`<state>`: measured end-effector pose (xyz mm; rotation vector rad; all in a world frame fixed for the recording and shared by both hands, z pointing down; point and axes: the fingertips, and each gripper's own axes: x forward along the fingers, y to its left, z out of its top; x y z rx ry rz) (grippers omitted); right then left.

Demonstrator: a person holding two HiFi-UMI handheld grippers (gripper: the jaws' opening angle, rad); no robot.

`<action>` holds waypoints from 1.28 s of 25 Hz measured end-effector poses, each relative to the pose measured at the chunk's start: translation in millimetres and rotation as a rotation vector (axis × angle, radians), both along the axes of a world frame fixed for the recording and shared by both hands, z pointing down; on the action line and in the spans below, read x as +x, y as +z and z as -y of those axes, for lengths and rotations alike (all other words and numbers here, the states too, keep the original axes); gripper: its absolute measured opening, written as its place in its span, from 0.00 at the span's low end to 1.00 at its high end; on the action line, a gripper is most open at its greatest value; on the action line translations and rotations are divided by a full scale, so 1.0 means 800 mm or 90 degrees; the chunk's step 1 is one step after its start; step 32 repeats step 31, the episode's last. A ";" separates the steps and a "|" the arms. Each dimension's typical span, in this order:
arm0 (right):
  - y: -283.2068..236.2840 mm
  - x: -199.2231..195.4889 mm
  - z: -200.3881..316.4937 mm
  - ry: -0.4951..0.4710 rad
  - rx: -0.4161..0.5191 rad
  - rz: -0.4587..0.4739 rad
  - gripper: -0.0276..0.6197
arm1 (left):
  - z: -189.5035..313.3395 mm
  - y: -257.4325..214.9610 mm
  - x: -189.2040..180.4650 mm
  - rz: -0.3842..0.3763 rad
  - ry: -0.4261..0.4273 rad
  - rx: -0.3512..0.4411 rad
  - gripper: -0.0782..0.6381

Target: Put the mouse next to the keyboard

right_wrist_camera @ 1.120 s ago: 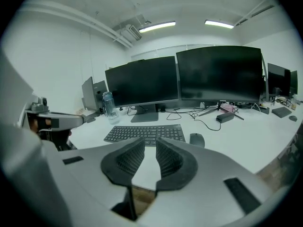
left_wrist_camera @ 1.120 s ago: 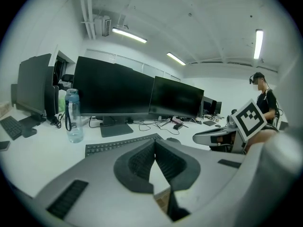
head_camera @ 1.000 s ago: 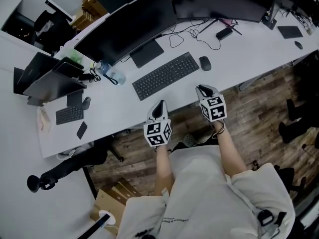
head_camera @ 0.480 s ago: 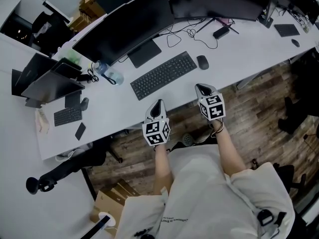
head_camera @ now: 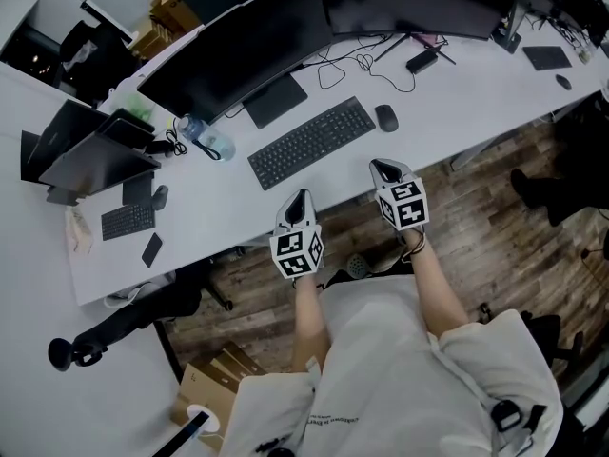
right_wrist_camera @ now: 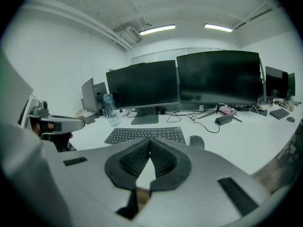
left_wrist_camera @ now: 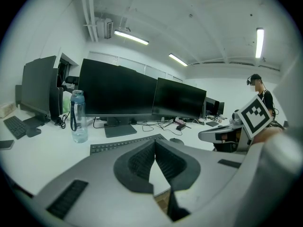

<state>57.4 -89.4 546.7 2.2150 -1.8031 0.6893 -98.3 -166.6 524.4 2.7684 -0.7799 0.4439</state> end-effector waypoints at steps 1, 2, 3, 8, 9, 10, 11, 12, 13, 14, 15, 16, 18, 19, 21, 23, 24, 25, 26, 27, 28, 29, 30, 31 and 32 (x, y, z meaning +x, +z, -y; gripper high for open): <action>0.000 0.000 0.000 0.000 0.000 -0.001 0.05 | 0.001 0.000 0.001 -0.001 0.000 0.000 0.14; -0.001 0.001 0.001 0.000 0.000 -0.003 0.05 | 0.001 -0.001 0.001 -0.002 0.000 0.000 0.14; -0.002 0.001 0.001 0.000 0.000 -0.005 0.05 | 0.001 -0.001 0.002 -0.003 0.001 -0.001 0.14; -0.004 0.004 0.002 0.004 0.002 -0.011 0.05 | 0.003 -0.002 0.006 -0.007 0.005 -0.003 0.14; -0.004 0.004 0.002 0.005 0.001 -0.011 0.05 | 0.004 -0.001 0.006 -0.007 0.006 -0.003 0.14; -0.003 0.004 0.002 0.006 0.000 -0.011 0.05 | 0.004 -0.001 0.007 -0.007 0.007 -0.004 0.14; -0.003 0.005 0.002 0.006 -0.002 -0.011 0.05 | 0.005 -0.001 0.008 -0.007 0.007 -0.005 0.14; -0.002 0.006 0.002 0.007 -0.004 -0.011 0.05 | 0.005 -0.001 0.008 -0.007 0.008 -0.005 0.14; -0.001 0.006 0.002 0.008 -0.006 -0.010 0.05 | 0.005 -0.001 0.008 -0.007 0.008 -0.006 0.14; 0.000 0.005 0.001 0.008 -0.007 -0.010 0.05 | 0.005 0.000 0.007 -0.008 0.009 -0.007 0.14; 0.001 0.005 0.001 0.008 -0.009 -0.010 0.05 | 0.005 0.001 0.007 -0.008 0.009 -0.008 0.14; 0.002 0.005 0.001 0.010 -0.009 -0.011 0.05 | 0.005 0.002 0.007 -0.010 0.010 -0.008 0.14; 0.001 0.008 0.002 0.016 -0.006 -0.014 0.05 | 0.007 0.004 0.008 -0.012 0.012 -0.009 0.14; 0.001 0.010 0.003 0.020 -0.005 -0.017 0.05 | 0.007 0.005 0.008 -0.012 0.012 -0.010 0.14; 0.000 0.013 0.003 0.027 -0.005 -0.021 0.05 | 0.007 0.009 0.008 -0.011 0.012 -0.014 0.14; 0.000 0.014 0.002 0.032 -0.006 -0.022 0.05 | 0.007 0.010 0.007 -0.011 0.013 -0.017 0.14; 0.000 0.015 0.002 0.033 -0.007 -0.022 0.05 | 0.008 0.010 0.007 -0.011 0.013 -0.017 0.14; 0.000 0.015 0.002 0.033 -0.008 -0.022 0.05 | 0.009 0.009 0.008 -0.012 0.013 -0.017 0.14; 0.000 0.016 0.002 0.033 -0.009 -0.022 0.05 | 0.010 0.008 0.008 -0.013 0.013 -0.016 0.14; 0.001 0.016 0.002 0.032 -0.010 -0.022 0.05 | 0.010 0.007 0.009 -0.015 0.012 -0.015 0.14; 0.001 0.015 0.003 0.032 -0.011 -0.023 0.05 | 0.011 0.007 0.009 -0.016 0.012 -0.015 0.14; 0.002 0.015 0.004 0.031 -0.011 -0.024 0.05 | 0.012 0.006 0.009 -0.018 0.013 -0.015 0.14; 0.002 0.015 0.004 0.030 -0.012 -0.025 0.05 | 0.012 0.005 0.009 -0.020 0.014 -0.014 0.14; 0.002 0.015 0.005 0.030 -0.012 -0.026 0.05 | 0.013 0.004 0.009 -0.021 0.015 -0.013 0.14; 0.002 0.015 0.005 0.030 -0.012 -0.026 0.05 | 0.013 0.004 0.009 -0.021 0.015 -0.013 0.14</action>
